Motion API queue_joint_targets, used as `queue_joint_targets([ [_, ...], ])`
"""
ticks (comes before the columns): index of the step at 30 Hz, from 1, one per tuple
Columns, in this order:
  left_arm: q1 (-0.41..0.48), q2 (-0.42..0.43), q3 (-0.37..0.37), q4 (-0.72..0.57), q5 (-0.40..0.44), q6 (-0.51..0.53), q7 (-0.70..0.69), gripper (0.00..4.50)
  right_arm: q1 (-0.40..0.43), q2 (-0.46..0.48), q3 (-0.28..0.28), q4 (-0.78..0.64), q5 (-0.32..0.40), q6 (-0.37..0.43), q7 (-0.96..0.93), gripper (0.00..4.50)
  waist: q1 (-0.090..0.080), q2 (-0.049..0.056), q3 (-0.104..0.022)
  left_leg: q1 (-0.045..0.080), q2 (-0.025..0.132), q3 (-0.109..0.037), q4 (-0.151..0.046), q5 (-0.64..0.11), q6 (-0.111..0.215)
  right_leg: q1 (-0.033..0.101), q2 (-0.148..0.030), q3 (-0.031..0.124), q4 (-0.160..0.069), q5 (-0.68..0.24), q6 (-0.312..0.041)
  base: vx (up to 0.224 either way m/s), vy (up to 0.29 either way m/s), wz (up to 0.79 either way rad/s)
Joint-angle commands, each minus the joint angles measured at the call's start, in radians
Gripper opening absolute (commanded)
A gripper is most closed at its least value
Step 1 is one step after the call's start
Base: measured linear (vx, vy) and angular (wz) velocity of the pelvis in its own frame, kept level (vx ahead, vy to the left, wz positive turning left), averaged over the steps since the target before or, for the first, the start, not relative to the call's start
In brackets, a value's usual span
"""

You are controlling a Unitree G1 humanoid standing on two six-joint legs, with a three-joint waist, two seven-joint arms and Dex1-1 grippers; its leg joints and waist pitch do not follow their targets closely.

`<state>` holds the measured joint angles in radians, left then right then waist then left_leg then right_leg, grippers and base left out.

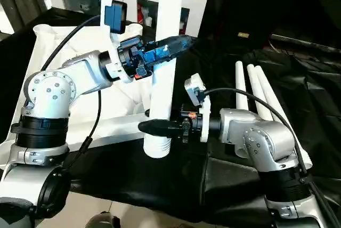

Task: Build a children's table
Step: Pick table leg, then insert table leg to table base

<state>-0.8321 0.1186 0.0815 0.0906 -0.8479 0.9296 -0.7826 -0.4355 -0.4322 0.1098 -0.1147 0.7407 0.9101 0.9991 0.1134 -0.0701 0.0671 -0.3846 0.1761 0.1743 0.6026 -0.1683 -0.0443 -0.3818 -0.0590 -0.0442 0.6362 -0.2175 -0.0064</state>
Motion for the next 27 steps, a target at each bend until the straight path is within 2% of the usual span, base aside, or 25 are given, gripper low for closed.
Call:
queue_joint_targets([
  [1, -0.007, -0.010, -0.020, -0.031, -0.024, 0.012, -0.022, 1.77, -0.013, -0.006, -0.010, 0.015, -0.011, -0.007, -0.014, 2.25, 0.002, -0.002, -0.075, 0.022, 0.051, -0.013, -0.061, -0.084, -0.003, 0.050, -0.083, 0.045, -0.069, -0.036, -0.216, 0.000, 0.000, 0.00],
  [2, -0.007, -0.009, -0.020, -0.031, -0.024, 0.012, -0.022, 1.77, -0.013, -0.006, -0.010, 0.016, -0.011, -0.007, -0.014, 2.25, 0.002, 0.000, -0.075, 0.022, 0.052, -0.013, -0.061, -0.080, -0.001, 0.050, -0.083, 0.044, -0.068, -0.031, -0.215, 0.000, 0.000, 0.00],
  [3, -0.007, -0.009, -0.019, -0.031, -0.024, 0.011, -0.023, 1.77, -0.012, -0.006, -0.011, 0.016, -0.010, -0.007, -0.014, 2.04, 0.002, -0.001, -0.075, 0.021, 0.051, -0.013, -0.061, -0.080, -0.001, 0.050, -0.083, 0.045, -0.069, -0.030, -0.217, 0.000, 0.000, 0.00],
  [8, 0.001, -0.004, -0.024, -0.042, -0.011, -0.015, -0.033, 1.77, -0.007, -0.001, -0.014, 0.009, -0.006, -0.007, -0.017, 1.96, 0.001, 0.001, -0.076, 0.021, 0.051, -0.013, -0.061, -0.082, -0.004, 0.050, -0.083, 0.044, -0.068, -0.025, -0.219, 0.000, 0.000, 0.00],
  [9, -0.002, -0.008, -0.016, -0.040, -0.018, 0.000, -0.011, 2.12, -0.005, 0.000, -0.014, 0.009, -0.009, -0.016, -0.015, 1.96, 0.002, 0.002, -0.076, 0.022, 0.051, -0.013, -0.062, -0.084, -0.005, 0.050, -0.083, 0.044, -0.068, -0.025, -0.219, 0.000, 0.000, 0.00],
  [11, -0.002, -0.008, -0.013, -0.042, -0.030, 0.008, -0.020, 2.47, -0.004, 0.002, -0.013, 0.011, -0.013, -0.023, -0.015, 1.95, 0.001, 0.001, -0.076, 0.022, 0.051, -0.013, -0.061, -0.086, -0.005, 0.050, -0.083, 0.044, -0.068, -0.025, -0.220, 0.000, 0.000, 0.00],
  [12, -0.003, -0.012, 0.000, -0.042, -0.046, 0.015, -0.016, 2.47, -0.002, 0.007, -0.015, 0.012, -0.014, -0.033, -0.015, 1.95, 0.001, 0.005, -0.076, 0.023, 0.051, -0.013, -0.061, -0.093, -0.011, 0.049, -0.083, 0.044, -0.068, -0.031, -0.222, 0.000, 0.000, 0.00],
  [14, -0.002, -0.014, 0.003, -0.044, -0.042, 0.001, -0.016, 2.55, -0.001, 0.011, -0.016, 0.014, -0.014, -0.039, -0.016, 1.95, 0.002, 0.004, -0.076, 0.023, 0.052, -0.014, -0.062, -0.091, -0.011, 0.050, -0.083, 0.044, -0.067, -0.023, -0.225, 0.000, 0.000, 0.00],
  [15, 0.005, -0.021, 0.012, -0.048, -0.025, -0.039, -0.005, 2.81, 0.004, 0.018, -0.021, 0.013, -0.011, -0.047, -0.019, 1.94, 0.001, 0.008, -0.076, 0.023, 0.052, -0.015, -0.062, -0.092, -0.011, 0.049, -0.083, 0.044, -0.066, -0.019, -0.227, 0.000, 0.000, 0.00],
  [16, 0.007, -0.026, 0.020, -0.047, -0.020, -0.055, 0.004, 2.89, 0.006, 0.021, -0.023, 0.012, -0.010, -0.050, -0.020, 1.94, 0.000, 0.006, -0.076, 0.021, 0.052, -0.014, -0.062, -0.098, -0.010, 0.051, -0.083, 0.045, -0.070, -0.019, -0.227, 0.000, 0.000, 0.00],
  [17, 0.009, -0.032, 0.032, -0.044, -0.024, -0.068, 0.012, 2.89, 0.009, 0.024, -0.025, 0.009, -0.008, -0.051, -0.023, 1.94, 0.001, 0.005, -0.076, 0.022, 0.052, -0.014, -0.062, -0.099, -0.011, 0.051, -0.084, 0.045, -0.070, -0.018, -0.228, 0.000, 0.000, 0.00],
  [18, 0.011, -0.038, 0.047, -0.043, -0.031, -0.081, 0.016, 2.93, 0.013, 0.029, -0.027, 0.004, -0.005, -0.053, -0.026, 1.93, 0.000, 0.010, -0.076, 0.023, 0.053, -0.015, -0.062, -0.102, -0.014, 0.051, -0.082, 0.044, -0.069, -0.009, -0.230, 0.000, 0.000, 0.00],
  [20, 0.010, -0.055, 0.078, -0.048, -0.045, -0.126, 0.019, 2.93, 0.017, 0.037, -0.033, -0.002, -0.002, -0.060, -0.033, 1.93, -0.001, 0.008, -0.077, 0.022, 0.051, -0.015, -0.062, -0.100, -0.010, 0.052, -0.081, 0.044, -0.068, 0.000, -0.230, 0.000, 0.000, 0.00],
  [21, 0.008, -0.058, 0.083, -0.049, -0.046, -0.136, 0.020, 2.93, 0.018, 0.038, -0.034, -0.003, -0.001, -0.061, -0.035, 1.93, -0.001, 0.013, -0.077, 0.022, 0.052, -0.015, -0.062, -0.101, -0.010, 0.052, -0.082, 0.044, -0.069, -0.001, -0.231, 0.000, 0.000, 0.00],
  [22, 0.007, -0.064, 0.093, -0.050, -0.048, -0.153, 0.020, 2.93, 0.018, 0.040, -0.036, -0.004, -0.001, -0.064, -0.037, 1.93, -0.001, 0.010, -0.077, 0.022, 0.051, -0.015, -0.062, -0.105, -0.010, 0.053, -0.082, 0.045, -0.070, -0.003, -0.230, 0.000, 0.000, 0.00],
  [23, -0.007, -0.079, 0.128, -0.044, -0.069, -0.176, 0.039, 2.93, 0.020, 0.045, -0.042, -0.002, -0.004, -0.074, -0.041, 1.93, -0.001, 0.011, -0.077, 0.022, 0.052, -0.015, -0.062, -0.106, -0.011, 0.054, -0.082, 0.044, -0.068, -0.003, -0.231, 0.000, 0.000, 0.00],
  [24, -0.041, -0.101, 0.198, -0.026, -0.109, -0.221, 0.087, 2.93, 0.022, 0.059, -0.055, 0.009, -0.013, -0.099, -0.059, 1.93, -0.001, 0.010, -0.077, 0.022, 0.052, -0.015, -0.061, -0.109, -0.013, 0.054, -0.083, 0.044, -0.069, 0.001, -0.236, 0.000, 0.000, 0.00],
  [26, -0.041, -0.101, 0.198, -0.026, -0.109, -0.221, 0.087, 2.93, 0.022, 0.059, -0.055, 0.009, -0.013, -0.099, -0.059, 1.93, 0.001, 0.009, -0.077, 0.022, 0.051, -0.016, -0.061, -0.121, -0.016, 0.053, -0.084, 0.043, -0.070, -0.009, -0.242, 0.000, 0.000, 0.00],
  [27, -0.079, -0.112, 0.272, -0.013, -0.154, -0.273, 0.138, 2.93, 0.019, 0.088, -0.078, 0.036, -0.036, -0.146, -0.105, 1.93, 0.001, 0.007, -0.077, 0.022, 0.051, -0.016, -0.062, -0.122, -0.016, 0.053, -0.083, 0.043, -0.069, -0.010, -0.240, 0.000, 0.000, 0.00],
])
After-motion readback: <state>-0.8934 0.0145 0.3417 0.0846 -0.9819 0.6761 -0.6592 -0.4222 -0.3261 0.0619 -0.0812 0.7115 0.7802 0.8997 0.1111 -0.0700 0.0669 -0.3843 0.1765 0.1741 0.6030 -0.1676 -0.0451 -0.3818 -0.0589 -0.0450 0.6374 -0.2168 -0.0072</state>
